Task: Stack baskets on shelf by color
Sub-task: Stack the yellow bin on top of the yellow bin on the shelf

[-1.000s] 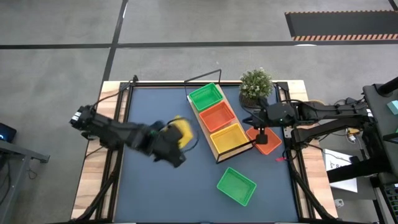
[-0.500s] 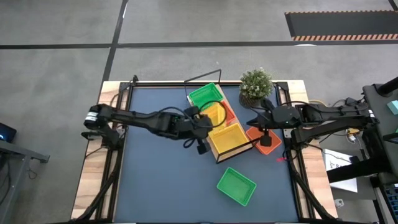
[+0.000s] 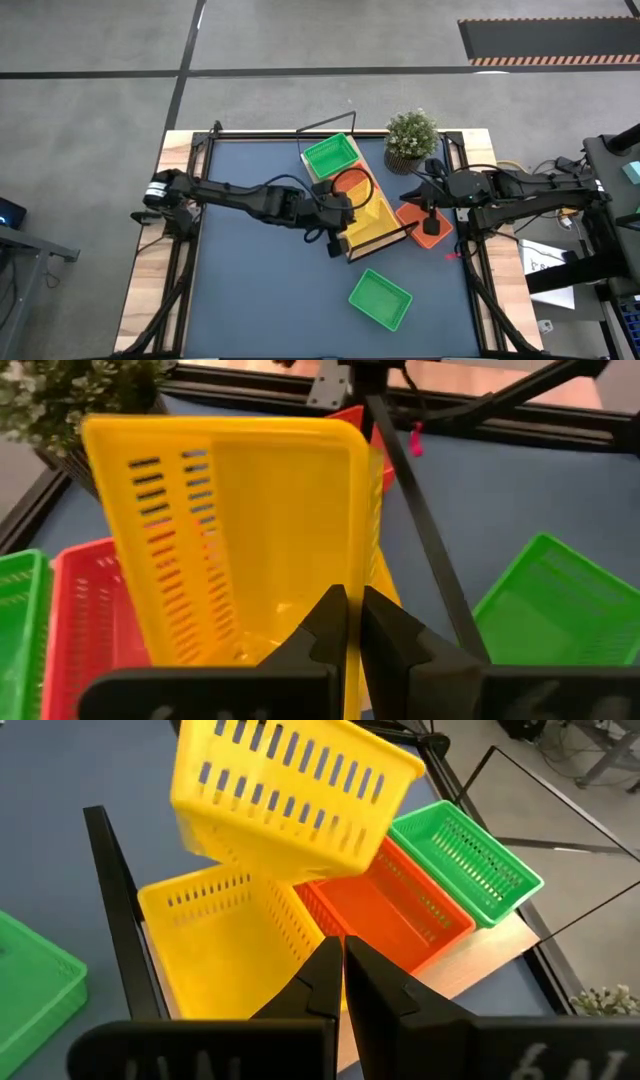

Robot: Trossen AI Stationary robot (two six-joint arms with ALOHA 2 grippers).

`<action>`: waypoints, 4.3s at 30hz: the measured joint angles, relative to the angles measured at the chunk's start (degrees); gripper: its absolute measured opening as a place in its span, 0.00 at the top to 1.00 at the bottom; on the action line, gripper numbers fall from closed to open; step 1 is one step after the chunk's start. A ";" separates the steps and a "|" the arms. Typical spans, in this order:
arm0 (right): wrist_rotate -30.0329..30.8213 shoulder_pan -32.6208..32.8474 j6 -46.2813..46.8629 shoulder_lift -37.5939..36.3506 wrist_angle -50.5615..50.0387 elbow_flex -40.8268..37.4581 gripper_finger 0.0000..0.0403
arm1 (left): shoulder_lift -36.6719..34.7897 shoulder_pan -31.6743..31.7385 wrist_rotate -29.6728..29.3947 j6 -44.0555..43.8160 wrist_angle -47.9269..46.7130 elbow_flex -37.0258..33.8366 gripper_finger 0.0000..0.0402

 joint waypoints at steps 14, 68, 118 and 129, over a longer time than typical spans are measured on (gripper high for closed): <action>1.18 0.00 -0.07 0.04 0.09 0.00 0.98 | -0.02 0.00 0.50 -1.51 0.99 -0.20 0.86; -35.53 -7.81 -5.67 47.68 -28.01 37.20 0.60 | -38.92 -0.57 12.61 43.43 45.85 -51.85 0.79; -20.86 -1.68 -9.31 47.81 -34.09 43.19 0.97 | -38.80 -0.55 12.59 45.05 45.86 -51.74 0.79; -17.24 0.98 -7.29 48.43 -32.23 41.60 0.97 | -38.80 -0.55 12.59 45.03 45.84 -51.76 0.79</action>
